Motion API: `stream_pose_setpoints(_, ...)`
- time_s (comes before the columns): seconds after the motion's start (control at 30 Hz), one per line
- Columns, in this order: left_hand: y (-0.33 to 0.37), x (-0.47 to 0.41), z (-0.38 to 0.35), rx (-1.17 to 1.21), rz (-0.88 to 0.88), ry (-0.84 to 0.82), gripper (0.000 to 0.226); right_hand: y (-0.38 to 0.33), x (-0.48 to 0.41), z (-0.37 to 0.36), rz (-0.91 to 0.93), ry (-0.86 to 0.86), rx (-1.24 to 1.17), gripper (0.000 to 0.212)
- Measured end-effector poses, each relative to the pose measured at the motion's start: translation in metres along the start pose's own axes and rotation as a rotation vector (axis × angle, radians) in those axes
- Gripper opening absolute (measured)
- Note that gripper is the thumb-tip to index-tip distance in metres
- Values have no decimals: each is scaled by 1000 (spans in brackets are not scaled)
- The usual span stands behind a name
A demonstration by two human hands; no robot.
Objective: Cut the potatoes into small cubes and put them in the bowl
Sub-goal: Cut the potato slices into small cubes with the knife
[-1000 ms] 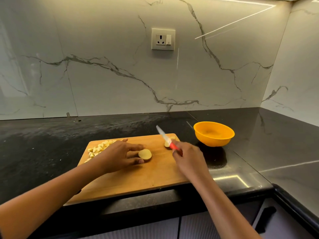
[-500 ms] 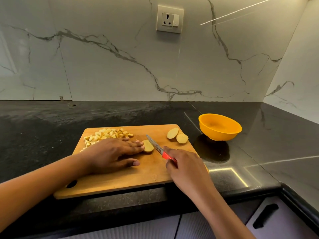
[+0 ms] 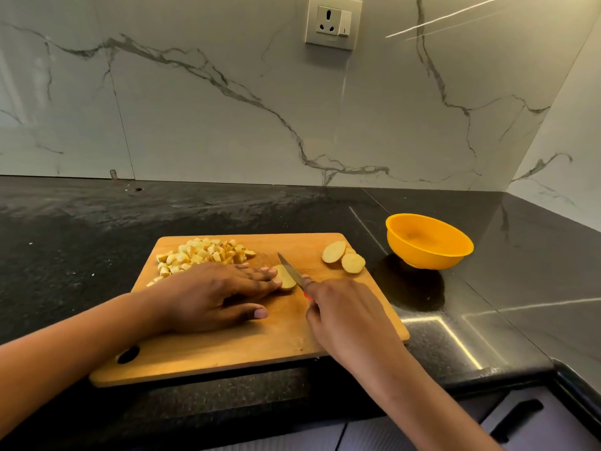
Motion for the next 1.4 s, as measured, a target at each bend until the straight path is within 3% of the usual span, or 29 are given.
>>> stream_pose_setpoints(0.43, 3, 0, 0, -29, 32, -9, 66, -2, 7, 10, -16, -94, 14, 40)
stream_pose_setpoints(0.87, 1, 4, -1, 39, 65, 14, 66, -5, 68, 48, -23, -34, -13, 51)
stream_pose_setpoints(1.1, -2, 5, 0, 38, 84, 33, 69, 9, 48, 52, -98, 197, -71, 50)
stream_pose_setpoints(1.4, -6, 6, -4, -6, 69, -8, 60, -5, 34, 20, -85, 151, -84, 49)
Point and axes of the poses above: each hand's wrist, its own x-axis away from the middle knuckle, its own z-axis out of the back of the hand, y = z × x, the point moved 7 cm from there along -x, towards the middle knuckle, and after that the axes turned 10 degrees about y, right-handed, at the moved point
